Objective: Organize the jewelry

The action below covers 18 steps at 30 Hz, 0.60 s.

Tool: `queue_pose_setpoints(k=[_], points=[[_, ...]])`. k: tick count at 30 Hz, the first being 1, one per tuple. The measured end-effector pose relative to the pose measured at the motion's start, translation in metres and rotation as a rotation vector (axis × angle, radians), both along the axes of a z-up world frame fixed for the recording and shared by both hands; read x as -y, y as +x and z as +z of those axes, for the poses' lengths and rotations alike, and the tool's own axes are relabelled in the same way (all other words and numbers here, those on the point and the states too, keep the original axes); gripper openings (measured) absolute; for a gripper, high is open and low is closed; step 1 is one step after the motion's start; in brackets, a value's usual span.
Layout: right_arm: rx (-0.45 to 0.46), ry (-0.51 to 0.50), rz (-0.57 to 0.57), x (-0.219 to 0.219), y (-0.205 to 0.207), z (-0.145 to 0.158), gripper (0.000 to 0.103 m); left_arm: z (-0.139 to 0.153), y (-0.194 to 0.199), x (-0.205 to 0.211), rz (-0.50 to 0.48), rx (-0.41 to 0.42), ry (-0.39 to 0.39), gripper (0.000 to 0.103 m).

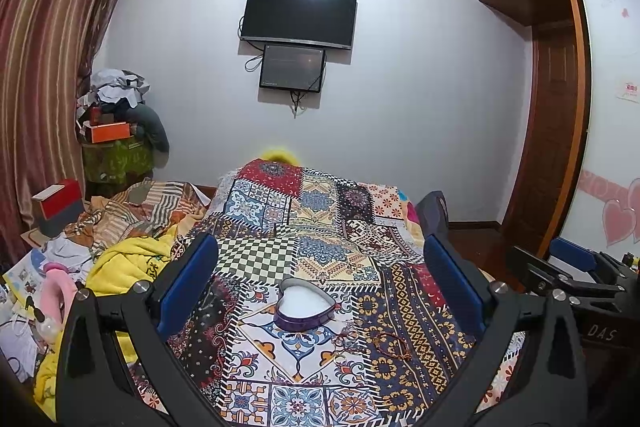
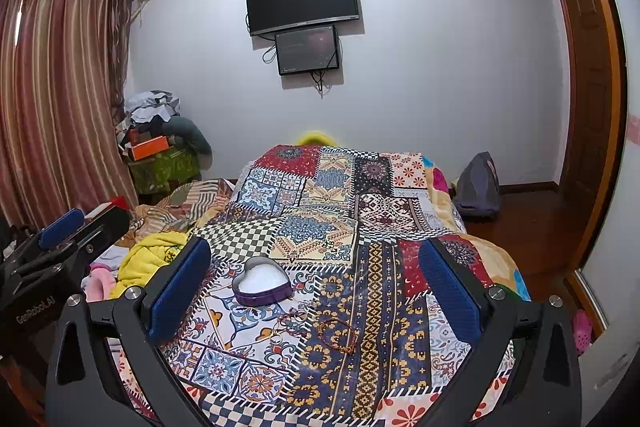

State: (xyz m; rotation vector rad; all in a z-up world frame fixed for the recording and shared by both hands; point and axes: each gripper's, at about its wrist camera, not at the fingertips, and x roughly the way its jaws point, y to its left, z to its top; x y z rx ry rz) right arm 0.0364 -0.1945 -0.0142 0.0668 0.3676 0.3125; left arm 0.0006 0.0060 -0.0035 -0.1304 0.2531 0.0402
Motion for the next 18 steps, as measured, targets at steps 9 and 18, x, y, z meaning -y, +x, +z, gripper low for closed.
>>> queue_pose_setpoints(k=[9,18], points=[[-0.003,0.001,-0.005,0.0020,0.0004,0.0013,0.103,-0.0006,-0.0008,0.0023,0.000,-0.002,0.004,0.103],[-0.002,0.000,-0.006,0.0016,-0.0010,0.0029,0.103,0.0005,-0.0014,0.0025,-0.004,-0.003,0.003,0.103]])
